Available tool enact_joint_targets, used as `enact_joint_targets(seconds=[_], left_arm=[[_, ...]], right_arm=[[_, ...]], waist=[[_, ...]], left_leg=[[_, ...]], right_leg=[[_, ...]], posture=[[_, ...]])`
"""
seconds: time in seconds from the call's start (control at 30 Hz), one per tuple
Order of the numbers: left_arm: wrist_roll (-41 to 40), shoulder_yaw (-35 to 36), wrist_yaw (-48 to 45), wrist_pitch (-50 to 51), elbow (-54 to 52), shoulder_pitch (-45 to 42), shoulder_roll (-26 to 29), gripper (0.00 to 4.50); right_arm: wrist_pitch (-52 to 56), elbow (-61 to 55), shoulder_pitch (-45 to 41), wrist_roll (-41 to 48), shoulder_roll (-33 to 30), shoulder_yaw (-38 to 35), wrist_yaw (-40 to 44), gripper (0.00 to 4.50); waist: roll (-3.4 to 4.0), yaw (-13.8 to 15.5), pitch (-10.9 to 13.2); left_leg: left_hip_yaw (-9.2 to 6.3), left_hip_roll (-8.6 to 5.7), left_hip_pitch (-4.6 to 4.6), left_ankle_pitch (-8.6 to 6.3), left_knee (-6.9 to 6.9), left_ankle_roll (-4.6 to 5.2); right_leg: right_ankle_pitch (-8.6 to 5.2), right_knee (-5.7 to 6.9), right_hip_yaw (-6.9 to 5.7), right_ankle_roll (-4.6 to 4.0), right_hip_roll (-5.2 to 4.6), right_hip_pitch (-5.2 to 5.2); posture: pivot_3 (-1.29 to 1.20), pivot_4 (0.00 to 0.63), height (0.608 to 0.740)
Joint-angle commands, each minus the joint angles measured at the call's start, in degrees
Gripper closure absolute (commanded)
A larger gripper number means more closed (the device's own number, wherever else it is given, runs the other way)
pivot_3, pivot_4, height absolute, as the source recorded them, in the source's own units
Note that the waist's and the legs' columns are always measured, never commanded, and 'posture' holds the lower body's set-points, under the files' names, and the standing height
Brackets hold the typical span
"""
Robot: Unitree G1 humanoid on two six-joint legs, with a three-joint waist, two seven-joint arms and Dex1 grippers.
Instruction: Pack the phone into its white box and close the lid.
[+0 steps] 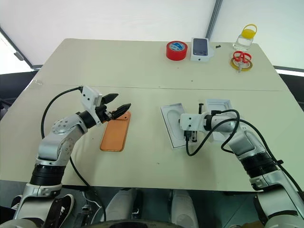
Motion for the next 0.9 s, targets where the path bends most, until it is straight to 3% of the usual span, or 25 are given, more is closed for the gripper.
enact_joint_targets(seconds=[0.03, 0.33, 0.57, 0.9], left_arm=[[0.28, 0.55, -0.18, -1.35, -1.33, -0.31, 0.24, 0.54], [0.11, 0.76, -0.02, -1.06, -1.77, -0.08, 0.24, 0.54], [-0.22, 1.15, 0.35, -1.17, -1.77, -0.11, -0.18, 0.54], [0.08, 1.41, -0.22, -2.37, -1.74, -0.44, 0.31, 0.54]], right_arm=[[0.83, -2.3, 0.96, 2.38, 0.85, -1.17, 1.02, 4.45], [4.08, -6.0, 2.12, 6.69, 2.15, -2.88, 2.43, 4.45], [6.33, -2.32, 1.34, 9.99, -1.86, -9.71, 1.99, 4.45], [-1.03, 1.16, 5.78, 6.47, -7.58, -8.2, 4.07, 4.45]], waist=[[0.0, 0.01, 0.0], [0.0, 0.0, 0.0], [0.0, 0.17, 0.0], [0.0, 0.01, 0.0]], left_leg=[[0.0, 0.0, 0.0, 0.0, 0.0, 0.0], [-0.01, 0.02, 0.0, 0.0, 0.0, 0.0], [-0.01, 0.02, -0.01, 0.0, 0.0, 0.0], [0.02, 0.01, 0.0, 0.0, 0.0, 0.0]], right_leg=[[0.0, 0.0, 0.0, 0.0, 0.0, 0.0], [0.0, 0.0, 0.0, 0.0, 0.0, 0.0], [0.0, -0.01, 0.0, 0.0, 0.0, 0.0], [0.0, 0.0, 0.0, 0.0, 0.0, 0.0]], posture=[[0.0, 0.15, 0.74], [0.0, 0.15, 0.74], [0.0, 0.15, 0.74], [0.0, 0.15, 0.74]])
